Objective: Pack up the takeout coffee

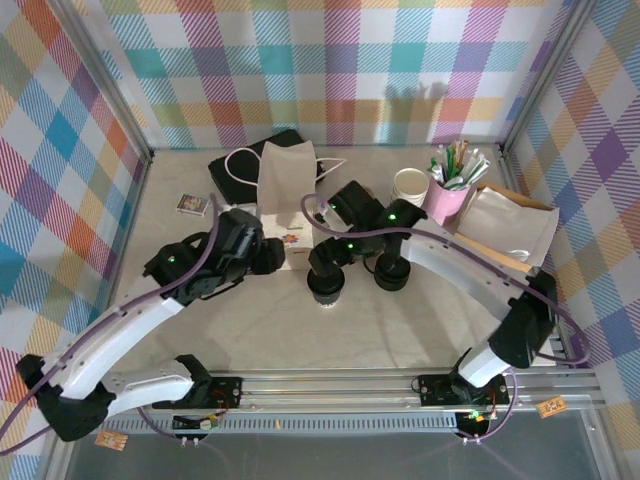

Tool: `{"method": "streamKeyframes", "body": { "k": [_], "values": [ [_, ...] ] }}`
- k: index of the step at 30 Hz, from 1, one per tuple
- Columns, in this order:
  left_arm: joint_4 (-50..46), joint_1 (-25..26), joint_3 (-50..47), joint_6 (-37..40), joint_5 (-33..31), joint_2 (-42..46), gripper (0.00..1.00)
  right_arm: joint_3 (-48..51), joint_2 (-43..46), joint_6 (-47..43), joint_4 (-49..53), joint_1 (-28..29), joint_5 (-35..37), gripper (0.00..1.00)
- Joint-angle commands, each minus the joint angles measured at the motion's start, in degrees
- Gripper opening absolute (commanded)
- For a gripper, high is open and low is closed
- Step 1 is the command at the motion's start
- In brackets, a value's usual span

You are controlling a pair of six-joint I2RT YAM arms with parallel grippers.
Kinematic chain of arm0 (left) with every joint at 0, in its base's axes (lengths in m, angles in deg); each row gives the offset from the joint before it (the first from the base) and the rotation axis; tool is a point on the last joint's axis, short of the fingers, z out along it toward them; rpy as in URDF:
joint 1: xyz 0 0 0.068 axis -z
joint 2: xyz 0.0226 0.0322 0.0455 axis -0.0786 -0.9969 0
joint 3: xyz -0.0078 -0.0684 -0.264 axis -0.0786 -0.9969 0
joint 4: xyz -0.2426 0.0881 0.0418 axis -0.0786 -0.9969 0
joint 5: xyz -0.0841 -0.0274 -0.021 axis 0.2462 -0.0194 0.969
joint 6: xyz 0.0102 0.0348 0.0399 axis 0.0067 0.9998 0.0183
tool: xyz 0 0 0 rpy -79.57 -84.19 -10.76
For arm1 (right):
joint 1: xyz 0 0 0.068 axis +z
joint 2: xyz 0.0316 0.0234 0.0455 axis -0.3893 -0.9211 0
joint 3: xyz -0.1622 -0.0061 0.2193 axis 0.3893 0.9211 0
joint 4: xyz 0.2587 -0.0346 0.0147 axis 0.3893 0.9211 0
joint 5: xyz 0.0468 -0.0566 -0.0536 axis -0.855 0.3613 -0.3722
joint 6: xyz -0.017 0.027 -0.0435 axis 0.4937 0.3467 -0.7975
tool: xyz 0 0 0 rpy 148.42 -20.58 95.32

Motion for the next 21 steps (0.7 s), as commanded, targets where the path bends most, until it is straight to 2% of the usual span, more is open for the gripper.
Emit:
{"method": "streamKeyframes", "body": {
  "k": [1,7,11,14,21],
  "values": [
    [-5.67,-0.98,-1.47,0.43,-7.09,3.07,0.59,-5.17,-3.67,-5.79,8.31,2.16,1.47,0.81],
    [-6.86,-1.72,-1.95,1.21,-8.99,5.67,0.60,-12.52,-10.42,-5.06,15.89,5.46,6.62,0.90],
    [-6.34,-2.11,-2.31,1.43,-9.34,6.00,0.60,-14.40,-13.07,-3.78,18.08,5.96,7.96,0.91],
    [-5.74,-2.21,-2.52,1.53,-9.22,5.92,0.60,-15.31,-14.60,-2.40,19.08,5.96,8.93,0.99],
    [-4.77,-2.81,-2.05,2.41,-9.27,5.25,0.60,-16.40,-17.02,-0.12,19.77,5.96,9.51,0.99]
  ]
}}
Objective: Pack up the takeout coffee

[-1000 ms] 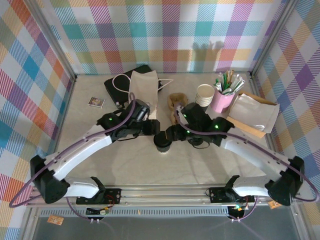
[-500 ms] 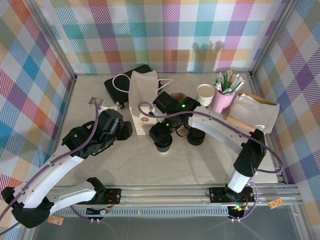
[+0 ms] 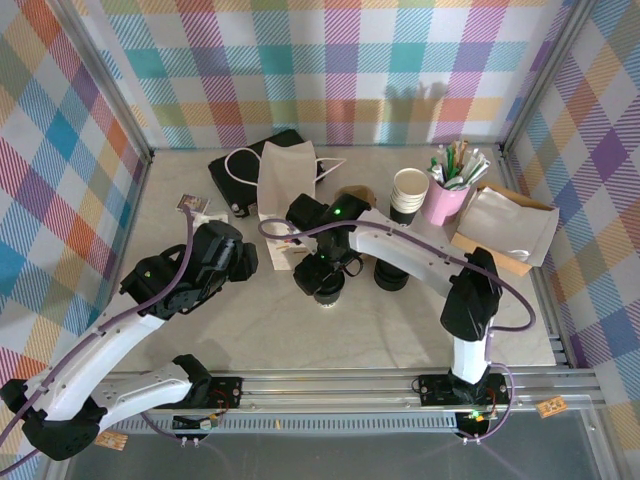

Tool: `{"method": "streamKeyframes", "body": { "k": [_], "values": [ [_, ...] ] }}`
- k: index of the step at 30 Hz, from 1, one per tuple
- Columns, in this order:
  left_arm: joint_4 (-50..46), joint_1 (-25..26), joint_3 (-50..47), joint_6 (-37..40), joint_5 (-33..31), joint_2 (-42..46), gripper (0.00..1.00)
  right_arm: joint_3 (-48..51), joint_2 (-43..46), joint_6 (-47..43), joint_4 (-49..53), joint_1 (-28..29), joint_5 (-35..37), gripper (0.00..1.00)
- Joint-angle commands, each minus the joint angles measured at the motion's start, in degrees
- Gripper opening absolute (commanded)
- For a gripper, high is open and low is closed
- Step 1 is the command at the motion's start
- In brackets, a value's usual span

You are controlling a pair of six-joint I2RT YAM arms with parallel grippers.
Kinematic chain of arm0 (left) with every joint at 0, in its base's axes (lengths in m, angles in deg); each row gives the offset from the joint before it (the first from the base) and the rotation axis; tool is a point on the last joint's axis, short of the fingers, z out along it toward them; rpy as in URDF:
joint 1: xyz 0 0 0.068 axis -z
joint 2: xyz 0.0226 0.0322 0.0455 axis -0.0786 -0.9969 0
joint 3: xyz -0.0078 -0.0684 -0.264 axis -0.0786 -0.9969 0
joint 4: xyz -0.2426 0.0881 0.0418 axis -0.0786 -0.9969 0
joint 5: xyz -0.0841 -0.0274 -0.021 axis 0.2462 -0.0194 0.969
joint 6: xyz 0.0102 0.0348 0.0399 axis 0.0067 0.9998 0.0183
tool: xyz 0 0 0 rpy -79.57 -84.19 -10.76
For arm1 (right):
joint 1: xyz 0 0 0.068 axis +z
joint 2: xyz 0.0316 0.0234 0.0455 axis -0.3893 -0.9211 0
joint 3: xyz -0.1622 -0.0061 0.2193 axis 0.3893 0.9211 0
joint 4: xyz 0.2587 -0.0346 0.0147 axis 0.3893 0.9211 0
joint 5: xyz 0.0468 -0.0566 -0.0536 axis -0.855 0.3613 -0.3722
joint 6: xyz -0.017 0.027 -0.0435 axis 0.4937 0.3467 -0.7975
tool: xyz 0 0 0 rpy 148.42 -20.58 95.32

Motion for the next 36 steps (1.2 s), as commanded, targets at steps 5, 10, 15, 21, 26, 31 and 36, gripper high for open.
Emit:
{"method": "streamKeyframes", "body": {
  "k": [5,10,15,21,26,31,36],
  "values": [
    [-0.06,-1.17,-0.14,1.46,-1.54,0.26,0.60,-0.40,-2.08,2.81,0.28,-0.01,-0.81,0.99],
    [0.07,-1.25,-0.40,0.80,-1.80,0.58,0.60,0.95,-2.47,3.71,-1.15,-0.01,0.21,0.99],
    [0.19,-1.26,-0.40,0.66,-1.90,0.41,0.60,2.32,-2.38,3.89,-2.43,-0.01,1.51,0.99],
    [0.40,-1.27,-0.32,0.53,-1.85,0.24,0.60,4.44,-1.94,4.24,-4.26,-0.01,2.30,0.99],
    [0.41,-1.26,-0.23,0.42,-1.67,-0.03,0.60,5.96,-0.89,4.51,-6.08,-0.01,1.30,0.93],
    [0.28,-1.33,-0.71,-0.30,-1.41,0.23,0.60,6.24,-1.27,4.11,-6.06,-0.01,1.53,0.85],
    [0.15,-1.26,-0.76,-0.64,-1.51,0.69,0.60,6.58,-1.47,4.33,-5.75,-0.04,2.75,0.86]
  ]
}}
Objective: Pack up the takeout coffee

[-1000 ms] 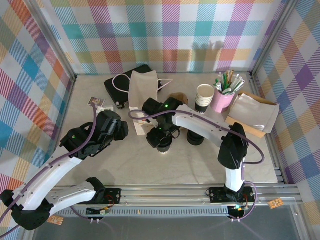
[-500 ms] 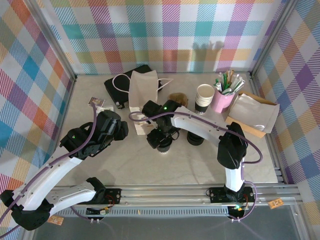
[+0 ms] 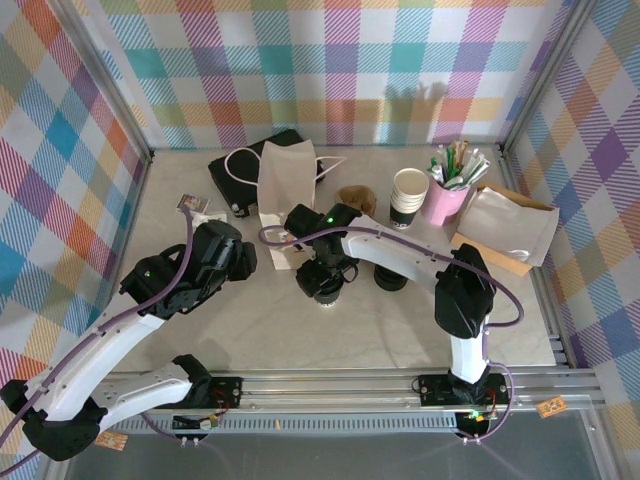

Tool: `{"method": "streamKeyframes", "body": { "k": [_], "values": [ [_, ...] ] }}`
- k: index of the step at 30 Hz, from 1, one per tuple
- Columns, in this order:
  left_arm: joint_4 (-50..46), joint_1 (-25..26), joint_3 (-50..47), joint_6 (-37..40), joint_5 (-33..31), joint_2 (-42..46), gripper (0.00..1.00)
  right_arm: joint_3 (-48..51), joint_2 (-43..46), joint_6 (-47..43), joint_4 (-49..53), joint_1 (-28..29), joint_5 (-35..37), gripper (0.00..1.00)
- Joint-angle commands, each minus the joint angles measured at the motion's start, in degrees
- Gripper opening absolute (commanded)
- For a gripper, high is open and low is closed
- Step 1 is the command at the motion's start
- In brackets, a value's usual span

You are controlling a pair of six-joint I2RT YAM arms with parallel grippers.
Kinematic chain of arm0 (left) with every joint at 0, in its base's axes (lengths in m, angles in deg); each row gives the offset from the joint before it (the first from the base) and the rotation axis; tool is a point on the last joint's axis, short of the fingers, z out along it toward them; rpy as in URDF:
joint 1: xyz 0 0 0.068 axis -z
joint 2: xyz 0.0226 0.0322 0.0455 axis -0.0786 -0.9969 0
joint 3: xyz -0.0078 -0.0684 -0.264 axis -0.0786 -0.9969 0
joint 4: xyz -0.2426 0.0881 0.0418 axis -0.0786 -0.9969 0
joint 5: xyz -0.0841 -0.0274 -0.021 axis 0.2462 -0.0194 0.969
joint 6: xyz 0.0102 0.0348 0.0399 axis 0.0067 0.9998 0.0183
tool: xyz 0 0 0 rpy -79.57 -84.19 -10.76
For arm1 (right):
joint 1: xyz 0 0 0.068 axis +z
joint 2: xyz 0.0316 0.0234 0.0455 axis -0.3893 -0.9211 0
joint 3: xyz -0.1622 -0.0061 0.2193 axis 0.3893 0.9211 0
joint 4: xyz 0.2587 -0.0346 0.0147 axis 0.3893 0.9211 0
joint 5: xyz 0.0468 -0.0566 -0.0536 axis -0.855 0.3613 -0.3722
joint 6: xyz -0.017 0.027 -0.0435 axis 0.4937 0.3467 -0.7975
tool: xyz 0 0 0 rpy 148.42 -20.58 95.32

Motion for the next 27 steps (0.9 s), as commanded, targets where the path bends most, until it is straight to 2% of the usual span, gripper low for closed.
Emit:
{"method": "streamKeyframes", "body": {
  "k": [1,4,6,9,13,27],
  "values": [
    [0.08,-0.90,-0.71,-0.31,-1.19,0.63,0.60,0.89,0.37,0.79,0.05,-0.01,1.37,0.84],
    [-0.10,-0.89,-0.71,-0.31,-1.17,0.86,0.60,0.62,0.76,0.97,0.18,0.00,1.31,0.80],
    [-0.10,-0.89,-0.80,-0.38,-1.09,0.81,0.60,0.47,0.79,0.97,0.39,-0.01,1.31,0.81],
    [0.12,-0.89,-0.80,-0.40,-0.84,0.88,0.60,-0.27,0.69,1.50,1.46,-0.01,1.80,0.96],
    [0.17,-0.90,-0.89,-0.32,-0.66,0.72,0.60,-1.36,1.04,1.68,1.94,-0.01,1.83,1.00],
    [-0.44,-0.89,-0.71,-0.44,-0.71,1.11,0.60,0.75,-0.90,2.38,0.14,-0.01,0.34,0.99]
  ]
}}
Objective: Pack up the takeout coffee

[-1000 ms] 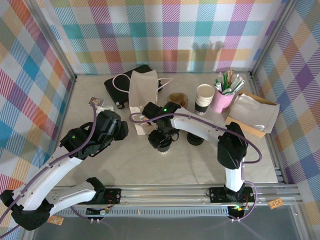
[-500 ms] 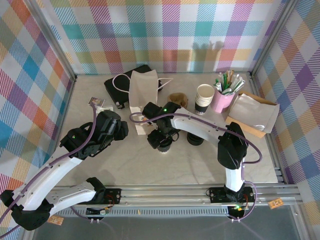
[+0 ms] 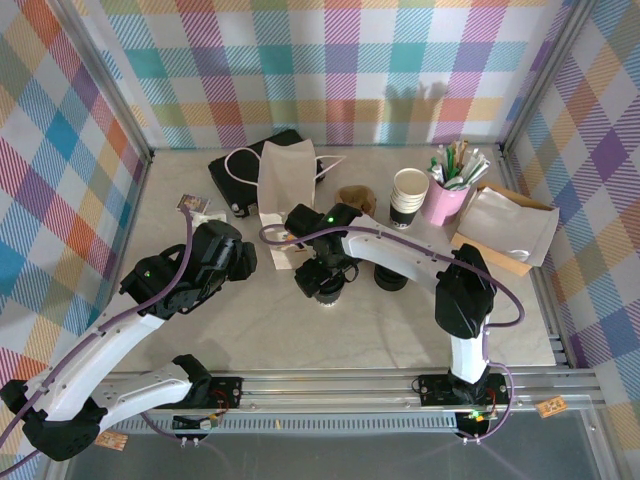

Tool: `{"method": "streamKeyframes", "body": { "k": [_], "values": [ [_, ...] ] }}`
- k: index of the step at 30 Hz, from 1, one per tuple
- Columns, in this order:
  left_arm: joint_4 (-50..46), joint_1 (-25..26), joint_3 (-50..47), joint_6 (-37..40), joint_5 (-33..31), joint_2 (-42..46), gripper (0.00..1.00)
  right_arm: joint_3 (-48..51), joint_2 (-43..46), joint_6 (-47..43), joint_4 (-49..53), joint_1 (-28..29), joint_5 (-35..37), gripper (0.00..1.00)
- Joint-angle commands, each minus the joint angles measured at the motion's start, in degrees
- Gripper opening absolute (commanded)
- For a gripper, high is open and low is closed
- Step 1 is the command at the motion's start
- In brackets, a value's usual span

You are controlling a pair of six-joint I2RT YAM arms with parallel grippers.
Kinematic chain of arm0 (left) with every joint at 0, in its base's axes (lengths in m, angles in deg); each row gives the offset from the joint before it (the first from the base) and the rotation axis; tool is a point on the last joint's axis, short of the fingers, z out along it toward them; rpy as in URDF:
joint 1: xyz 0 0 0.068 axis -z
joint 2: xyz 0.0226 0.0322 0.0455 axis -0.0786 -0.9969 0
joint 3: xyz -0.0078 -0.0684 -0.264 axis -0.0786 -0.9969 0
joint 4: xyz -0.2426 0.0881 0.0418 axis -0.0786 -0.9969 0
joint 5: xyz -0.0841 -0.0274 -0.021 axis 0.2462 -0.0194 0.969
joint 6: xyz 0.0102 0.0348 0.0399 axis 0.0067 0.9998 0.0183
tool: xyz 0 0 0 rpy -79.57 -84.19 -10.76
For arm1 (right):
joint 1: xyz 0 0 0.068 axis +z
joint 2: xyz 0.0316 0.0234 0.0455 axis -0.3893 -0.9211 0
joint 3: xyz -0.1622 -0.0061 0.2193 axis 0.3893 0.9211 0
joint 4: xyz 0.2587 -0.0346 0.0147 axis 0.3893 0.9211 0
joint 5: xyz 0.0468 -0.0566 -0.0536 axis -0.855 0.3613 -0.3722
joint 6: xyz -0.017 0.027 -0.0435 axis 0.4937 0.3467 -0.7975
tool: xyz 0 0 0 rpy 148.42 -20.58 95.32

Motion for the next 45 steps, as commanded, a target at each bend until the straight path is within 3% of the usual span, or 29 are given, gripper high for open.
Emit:
{"method": "streamKeyframes", "body": {
  "k": [1,23,30,45],
  "values": [
    [-0.53,-0.87,-0.80,-0.33,-0.69,1.19,0.60,0.95,-1.10,1.05,-0.43,-0.01,-1.02,0.99],
    [-1.23,-0.87,-1.16,-1.16,-0.60,1.79,0.60,2.67,-1.69,-0.18,-1.48,-0.01,-0.21,0.99],
    [-1.74,-0.87,-1.24,-1.73,-0.60,2.35,0.60,2.73,-0.44,0.29,-0.84,-0.01,-0.97,0.86],
    [-2.82,-0.89,-0.65,-1.37,-0.60,3.38,0.59,9.90,10.32,8.21,3.11,-0.01,-0.92,0.79]
  ]
}}
